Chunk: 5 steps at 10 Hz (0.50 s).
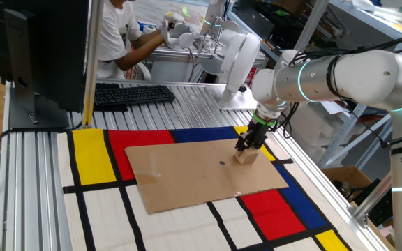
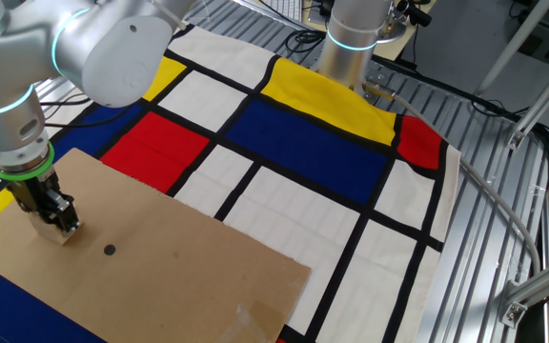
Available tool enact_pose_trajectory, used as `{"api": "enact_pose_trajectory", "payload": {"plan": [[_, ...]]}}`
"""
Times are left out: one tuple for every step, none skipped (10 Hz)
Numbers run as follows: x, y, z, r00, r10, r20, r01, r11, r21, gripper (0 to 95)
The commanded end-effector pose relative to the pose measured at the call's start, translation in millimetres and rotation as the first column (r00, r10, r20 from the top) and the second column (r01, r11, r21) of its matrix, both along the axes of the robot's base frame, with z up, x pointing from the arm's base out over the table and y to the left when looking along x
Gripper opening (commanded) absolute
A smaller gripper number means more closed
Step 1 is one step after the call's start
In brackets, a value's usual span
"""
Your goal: Hold a small block with the gripper and sweep it from left to right on the table
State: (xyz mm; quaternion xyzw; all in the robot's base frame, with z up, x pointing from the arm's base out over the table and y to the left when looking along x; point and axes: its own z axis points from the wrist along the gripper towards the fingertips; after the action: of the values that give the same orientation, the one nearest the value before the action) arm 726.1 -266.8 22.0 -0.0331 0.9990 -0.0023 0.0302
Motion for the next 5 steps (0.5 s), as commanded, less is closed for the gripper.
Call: {"api": "enact_pose_trajectory", "payload": {"plan": [[0.5, 1.0, -1.0, 1.0, -0.004, -0.003, 0.004, 1.0, 0.0, 0.0], [1.1, 2.3, -1.0, 1.0, -0.003, -0.003, 0.003, 1.0, -0.006, 0.0], [1.7, 3.4, -0.6, 1.0, -0.003, -0.005, 0.002, 1.0, -0.009, 0.0], [2.1, 4.3, -0.6, 1.0, -0.003, -0.004, 0.003, 1.0, -0.006, 0.0], [2.1, 5.6, -1.0, 1.0, -0.003, -0.007, 0.003, 1.0, -0.006, 0.0]]}}
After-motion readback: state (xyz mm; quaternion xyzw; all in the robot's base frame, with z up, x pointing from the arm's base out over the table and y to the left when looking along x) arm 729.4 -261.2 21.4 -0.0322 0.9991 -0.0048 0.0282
